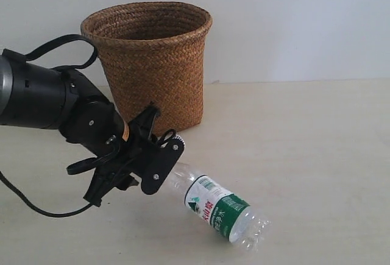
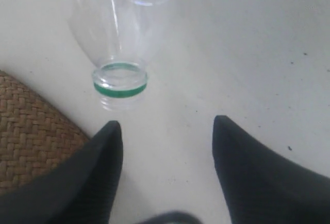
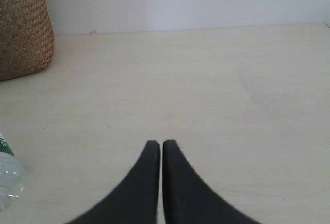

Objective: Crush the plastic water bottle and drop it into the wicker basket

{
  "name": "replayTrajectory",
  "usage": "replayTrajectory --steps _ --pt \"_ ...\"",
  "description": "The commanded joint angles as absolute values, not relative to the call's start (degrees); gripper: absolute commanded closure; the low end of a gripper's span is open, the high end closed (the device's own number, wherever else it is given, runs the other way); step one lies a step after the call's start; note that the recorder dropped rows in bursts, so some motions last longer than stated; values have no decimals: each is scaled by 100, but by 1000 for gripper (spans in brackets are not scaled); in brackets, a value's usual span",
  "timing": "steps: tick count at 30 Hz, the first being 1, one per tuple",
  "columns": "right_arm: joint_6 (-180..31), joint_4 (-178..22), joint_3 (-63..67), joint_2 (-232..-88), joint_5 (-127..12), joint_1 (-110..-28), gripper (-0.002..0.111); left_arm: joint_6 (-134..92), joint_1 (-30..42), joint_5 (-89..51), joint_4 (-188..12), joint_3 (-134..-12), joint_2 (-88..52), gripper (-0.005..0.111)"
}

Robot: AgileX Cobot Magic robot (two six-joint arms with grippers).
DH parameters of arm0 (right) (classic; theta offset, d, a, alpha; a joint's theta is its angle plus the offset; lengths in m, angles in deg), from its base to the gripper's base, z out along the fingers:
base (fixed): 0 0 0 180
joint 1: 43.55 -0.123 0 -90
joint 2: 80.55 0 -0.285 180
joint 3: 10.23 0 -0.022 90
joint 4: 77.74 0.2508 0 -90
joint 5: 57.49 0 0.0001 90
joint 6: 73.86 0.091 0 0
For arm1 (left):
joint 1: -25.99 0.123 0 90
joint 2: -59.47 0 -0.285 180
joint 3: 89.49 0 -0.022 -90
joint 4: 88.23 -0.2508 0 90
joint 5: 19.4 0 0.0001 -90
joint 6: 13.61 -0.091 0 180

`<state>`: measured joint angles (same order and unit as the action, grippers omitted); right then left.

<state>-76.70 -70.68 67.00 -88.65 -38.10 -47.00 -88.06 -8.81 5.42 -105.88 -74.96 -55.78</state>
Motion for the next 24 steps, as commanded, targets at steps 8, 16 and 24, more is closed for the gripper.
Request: replayTrajectory --steps 8,16,24 --pt "-7671 -7065 6699 -8834 -3832 -4690 108 -9067 -936 -161 -10515 -7474 -5913 58" --pt "-7671 -7065 6699 -8834 -3832 -4690 108 -9083 -936 -201 -10621 -7498 -5876 59" --pt "-7671 -7065 6699 -8834 -3832 -4690 108 -9387 -936 -462 -10621 -7498 -6002 59"
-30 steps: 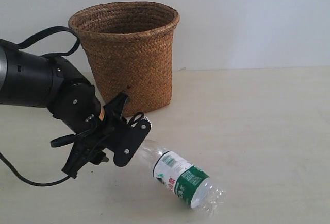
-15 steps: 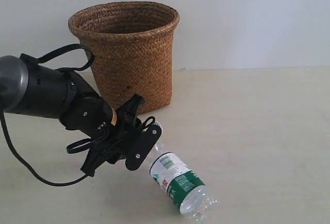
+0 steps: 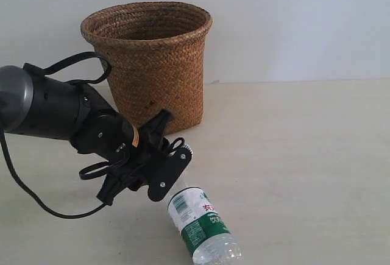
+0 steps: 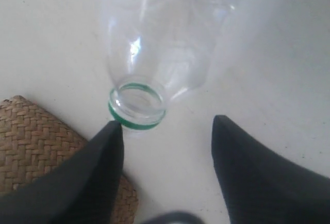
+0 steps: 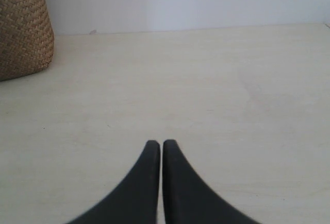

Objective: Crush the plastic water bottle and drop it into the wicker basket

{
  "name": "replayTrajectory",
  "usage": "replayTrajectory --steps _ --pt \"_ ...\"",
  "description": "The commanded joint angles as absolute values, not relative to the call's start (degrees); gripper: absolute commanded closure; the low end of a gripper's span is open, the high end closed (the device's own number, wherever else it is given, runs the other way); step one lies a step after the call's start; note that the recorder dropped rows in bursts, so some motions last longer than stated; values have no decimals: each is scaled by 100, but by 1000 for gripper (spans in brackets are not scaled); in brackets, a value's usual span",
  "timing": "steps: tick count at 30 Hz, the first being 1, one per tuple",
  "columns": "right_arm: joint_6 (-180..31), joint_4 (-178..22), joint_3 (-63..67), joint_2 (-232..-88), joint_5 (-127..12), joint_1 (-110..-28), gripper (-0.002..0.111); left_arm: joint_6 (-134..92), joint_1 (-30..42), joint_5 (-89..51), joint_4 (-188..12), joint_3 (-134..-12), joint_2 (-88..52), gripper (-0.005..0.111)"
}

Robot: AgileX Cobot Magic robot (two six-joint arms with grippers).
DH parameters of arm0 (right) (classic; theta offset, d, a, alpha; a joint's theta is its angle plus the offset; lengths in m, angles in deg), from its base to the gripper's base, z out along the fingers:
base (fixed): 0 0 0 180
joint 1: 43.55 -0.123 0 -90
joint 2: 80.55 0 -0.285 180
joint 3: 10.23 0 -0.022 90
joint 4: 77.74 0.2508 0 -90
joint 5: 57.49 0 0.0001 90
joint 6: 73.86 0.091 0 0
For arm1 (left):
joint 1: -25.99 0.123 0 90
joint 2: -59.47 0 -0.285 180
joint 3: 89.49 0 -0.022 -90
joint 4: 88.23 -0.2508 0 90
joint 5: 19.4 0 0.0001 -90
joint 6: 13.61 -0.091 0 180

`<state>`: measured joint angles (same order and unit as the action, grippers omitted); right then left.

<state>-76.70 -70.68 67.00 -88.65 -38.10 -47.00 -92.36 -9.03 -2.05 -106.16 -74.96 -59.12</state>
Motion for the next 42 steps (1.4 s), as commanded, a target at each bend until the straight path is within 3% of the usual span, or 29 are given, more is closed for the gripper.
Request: replayTrajectory --steps 1,10,16,25,33,37,42 --pt "-7671 -7065 6699 -8834 -3832 -4690 108 -9426 -936 -550 -10712 -7506 -6032 59" --pt "-7671 -7065 6699 -8834 -3832 -4690 108 -9426 -925 -792 -10903 -7546 -6079 75" --pt "-7671 -7065 6699 -8834 -3832 -4690 108 -9426 -925 -823 -10903 -7546 -6225 76" --pt "-7671 -7065 6699 -8834 -3832 -4690 108 -9254 -925 -1068 -10868 -7630 -6253 58" --pt "-7671 -7065 6699 -8834 -3832 -4690 108 -9254 -925 -972 -10868 -7630 -6267 58" --pt "-7671 -7065 6699 -8834 -3832 -4690 108 -9254 -925 -953 -10868 -7630 -6267 66" --pt "-7671 -7065 6699 -8834 -3832 -4690 108 -9254 -954 -953 -10868 -7630 -6267 87"
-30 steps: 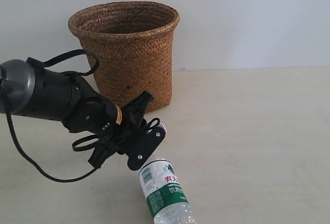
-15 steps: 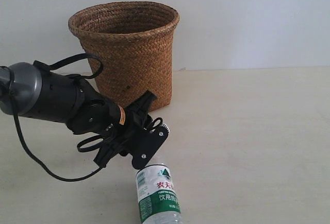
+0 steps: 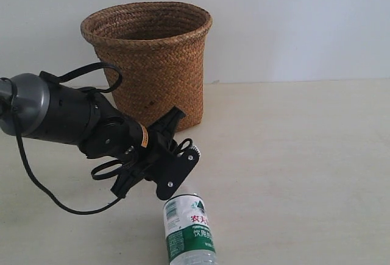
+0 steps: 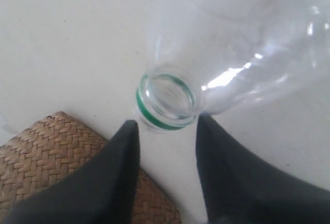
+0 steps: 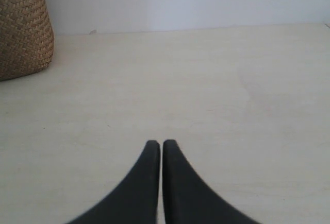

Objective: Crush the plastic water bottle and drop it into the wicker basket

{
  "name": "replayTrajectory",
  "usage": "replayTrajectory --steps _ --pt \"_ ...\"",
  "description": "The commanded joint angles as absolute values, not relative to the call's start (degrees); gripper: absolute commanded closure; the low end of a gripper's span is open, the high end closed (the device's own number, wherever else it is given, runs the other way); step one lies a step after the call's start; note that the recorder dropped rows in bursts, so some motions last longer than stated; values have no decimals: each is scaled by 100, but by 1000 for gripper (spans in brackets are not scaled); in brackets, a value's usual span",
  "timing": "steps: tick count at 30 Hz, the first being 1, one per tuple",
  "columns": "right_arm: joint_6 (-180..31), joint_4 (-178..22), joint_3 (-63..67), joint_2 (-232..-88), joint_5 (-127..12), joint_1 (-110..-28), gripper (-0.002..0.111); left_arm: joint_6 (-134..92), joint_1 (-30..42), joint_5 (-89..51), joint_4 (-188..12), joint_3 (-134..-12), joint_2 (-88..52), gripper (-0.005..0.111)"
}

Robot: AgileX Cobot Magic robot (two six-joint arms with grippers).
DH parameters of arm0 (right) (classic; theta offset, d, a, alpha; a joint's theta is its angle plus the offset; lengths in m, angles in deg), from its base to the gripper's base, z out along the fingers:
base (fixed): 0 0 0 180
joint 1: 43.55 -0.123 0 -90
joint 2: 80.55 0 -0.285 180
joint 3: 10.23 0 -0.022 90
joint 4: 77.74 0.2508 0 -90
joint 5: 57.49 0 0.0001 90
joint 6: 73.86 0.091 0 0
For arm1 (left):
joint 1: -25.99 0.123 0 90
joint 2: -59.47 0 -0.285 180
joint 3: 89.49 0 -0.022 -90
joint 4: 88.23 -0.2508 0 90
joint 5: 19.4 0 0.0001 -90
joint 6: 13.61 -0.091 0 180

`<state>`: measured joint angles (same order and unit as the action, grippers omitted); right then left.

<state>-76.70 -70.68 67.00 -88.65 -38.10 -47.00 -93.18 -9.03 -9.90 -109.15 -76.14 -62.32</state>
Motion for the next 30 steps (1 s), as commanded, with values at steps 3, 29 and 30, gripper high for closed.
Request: replayTrajectory --steps 3,29,30 --pt "-7671 -7065 6699 -8834 -3832 -4690 108 -9254 -954 -953 -10868 -7630 -6267 90" --pt "-7671 -7065 6699 -8834 -3832 -4690 108 -8423 -1576 1551 -9957 -6300 -4375 103" --pt "-7671 -7065 6699 -8834 -3832 -4690 108 -8295 -1675 1465 -9957 -6300 -4375 103"
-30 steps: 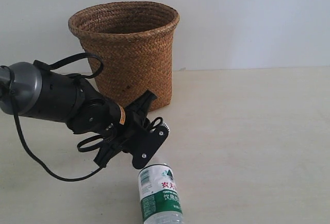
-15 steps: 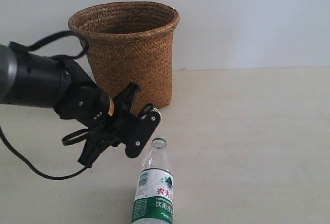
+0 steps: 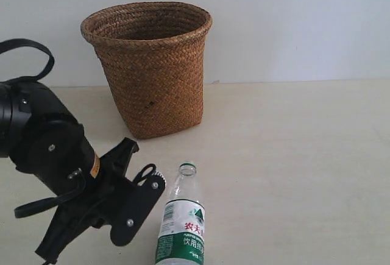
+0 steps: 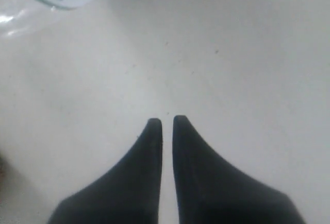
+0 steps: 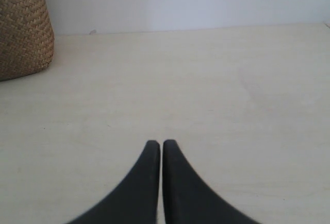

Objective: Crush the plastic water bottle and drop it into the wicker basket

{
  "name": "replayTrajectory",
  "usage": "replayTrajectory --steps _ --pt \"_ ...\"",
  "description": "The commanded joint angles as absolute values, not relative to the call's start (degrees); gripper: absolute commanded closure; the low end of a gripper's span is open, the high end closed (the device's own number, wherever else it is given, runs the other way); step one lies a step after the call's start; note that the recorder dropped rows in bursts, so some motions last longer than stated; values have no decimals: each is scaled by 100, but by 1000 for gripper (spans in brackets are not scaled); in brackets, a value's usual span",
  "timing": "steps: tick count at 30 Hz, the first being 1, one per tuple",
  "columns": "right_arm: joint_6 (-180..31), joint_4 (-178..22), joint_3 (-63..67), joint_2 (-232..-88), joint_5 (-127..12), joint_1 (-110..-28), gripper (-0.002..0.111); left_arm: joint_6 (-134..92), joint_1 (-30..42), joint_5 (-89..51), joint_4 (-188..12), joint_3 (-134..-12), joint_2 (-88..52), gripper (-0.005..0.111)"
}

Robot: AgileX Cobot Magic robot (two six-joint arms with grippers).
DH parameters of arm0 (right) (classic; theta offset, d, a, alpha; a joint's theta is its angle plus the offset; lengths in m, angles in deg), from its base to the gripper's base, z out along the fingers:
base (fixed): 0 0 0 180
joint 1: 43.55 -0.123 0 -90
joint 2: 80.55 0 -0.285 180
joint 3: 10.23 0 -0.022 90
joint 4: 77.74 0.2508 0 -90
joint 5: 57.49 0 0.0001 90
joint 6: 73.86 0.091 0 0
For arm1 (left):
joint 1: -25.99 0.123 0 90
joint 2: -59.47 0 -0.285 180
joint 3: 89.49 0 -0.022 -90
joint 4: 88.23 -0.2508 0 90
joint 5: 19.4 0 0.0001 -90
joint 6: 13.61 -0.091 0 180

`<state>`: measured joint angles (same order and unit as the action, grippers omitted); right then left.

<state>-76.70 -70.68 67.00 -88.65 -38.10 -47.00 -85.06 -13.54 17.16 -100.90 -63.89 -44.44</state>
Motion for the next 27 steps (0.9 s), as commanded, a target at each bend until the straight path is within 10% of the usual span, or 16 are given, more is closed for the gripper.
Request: replayTrajectory --steps 1,27 --pt "-7671 -7065 6699 -8834 -3832 -4690 108 -8187 -1741 1436 -9957 -6300 -4375 103" --pt "-7671 -7065 6699 -8834 -3832 -4690 108 -8049 -2267 1391 -8558 -6287 -4851 103"
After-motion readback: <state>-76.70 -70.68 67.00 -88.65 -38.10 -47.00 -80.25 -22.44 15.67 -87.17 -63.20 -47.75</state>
